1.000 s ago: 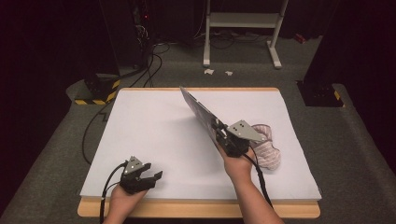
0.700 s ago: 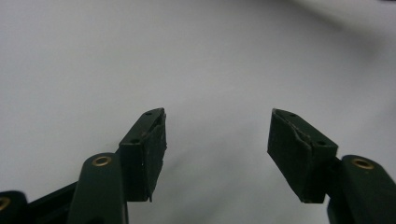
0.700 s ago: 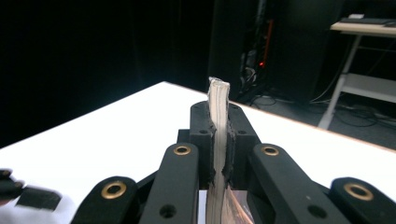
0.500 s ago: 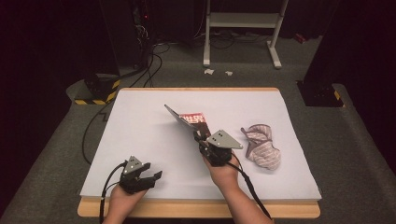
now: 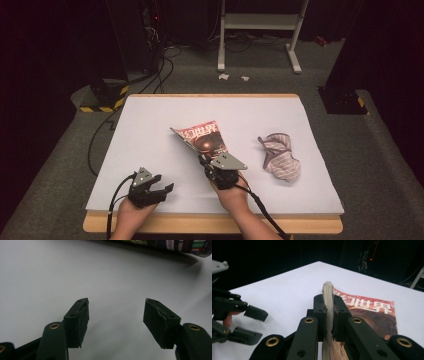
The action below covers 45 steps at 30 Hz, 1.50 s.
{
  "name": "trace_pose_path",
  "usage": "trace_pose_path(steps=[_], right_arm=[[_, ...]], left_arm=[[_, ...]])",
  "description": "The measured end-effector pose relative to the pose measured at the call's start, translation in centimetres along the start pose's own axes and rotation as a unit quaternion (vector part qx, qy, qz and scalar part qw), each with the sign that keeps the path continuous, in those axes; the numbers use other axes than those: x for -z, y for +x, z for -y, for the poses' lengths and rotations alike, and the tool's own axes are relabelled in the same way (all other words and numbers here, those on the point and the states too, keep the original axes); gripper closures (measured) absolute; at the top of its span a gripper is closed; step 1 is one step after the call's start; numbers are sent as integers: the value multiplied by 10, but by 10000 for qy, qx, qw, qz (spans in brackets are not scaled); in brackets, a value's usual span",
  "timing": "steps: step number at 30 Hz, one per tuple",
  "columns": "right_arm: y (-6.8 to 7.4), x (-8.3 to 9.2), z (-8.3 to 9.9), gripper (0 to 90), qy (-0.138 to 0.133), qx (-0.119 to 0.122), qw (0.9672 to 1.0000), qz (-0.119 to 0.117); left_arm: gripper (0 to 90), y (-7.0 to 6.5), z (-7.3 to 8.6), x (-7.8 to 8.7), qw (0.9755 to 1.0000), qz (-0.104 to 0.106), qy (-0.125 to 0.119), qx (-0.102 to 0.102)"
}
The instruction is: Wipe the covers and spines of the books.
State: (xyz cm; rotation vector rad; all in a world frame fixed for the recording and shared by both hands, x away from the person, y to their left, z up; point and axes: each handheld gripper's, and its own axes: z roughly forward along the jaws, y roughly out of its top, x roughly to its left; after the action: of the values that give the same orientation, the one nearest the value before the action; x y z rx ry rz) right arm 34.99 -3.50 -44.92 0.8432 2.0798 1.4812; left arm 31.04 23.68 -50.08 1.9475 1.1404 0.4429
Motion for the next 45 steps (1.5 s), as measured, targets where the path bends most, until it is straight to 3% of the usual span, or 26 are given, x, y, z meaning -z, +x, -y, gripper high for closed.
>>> trace_pose_path(steps=[9, 15, 19, 24, 27, 30, 34, 38, 40, 42, 45], right_arm=[[16, -6, 19, 799, 268, 45, 9993, -237], [25, -9, 24, 649, 432, -52, 9975, -566], [31, -9, 25, 573, 407, -105, 9964, -742], [37, -7, 23, 556, 329, -116, 9956, -874], [33, -6, 20, 555, 310, -132, 9963, -786], [25, -4, 22, 550, 365, -131, 9972, -640], [8, 3, 27, 534, 458, -181, 9980, -402], [-13, 14, 35, 504, 564, -311, 9979, -89], [-23, 20, 38, 491, 594, -363, 9975, 109], [-31, 23, 42, 483, 647, -408, 9967, 260], [-43, 27, 47, 474, 847, -485, 9942, 458]], left_arm=[[374, -1, 0, 0, 10000, -1, 5, 0], [373, -1, 0, -1, 10000, -19, 20, -9], [368, 1, 0, 0, 9999, -117, -4, 10], [365, 3, -1, 3, 9998, -159, -59, 60], [354, 2, -1, 2, 9999, -100, -70, 42], [301, -4, -1, -2, 9999, 108, 25, -17], [237, -16, -3, -8, 9993, 222, 210, -198], [233, -29, -3, -13, 9982, 318, 337, -374], [241, -36, -2, -18, 9974, 263, 452, -490], [248, -43, -1, -21, 9961, 32, 519, -714], [287, -43, -2, -21, 9962, 19, 525, -688]])
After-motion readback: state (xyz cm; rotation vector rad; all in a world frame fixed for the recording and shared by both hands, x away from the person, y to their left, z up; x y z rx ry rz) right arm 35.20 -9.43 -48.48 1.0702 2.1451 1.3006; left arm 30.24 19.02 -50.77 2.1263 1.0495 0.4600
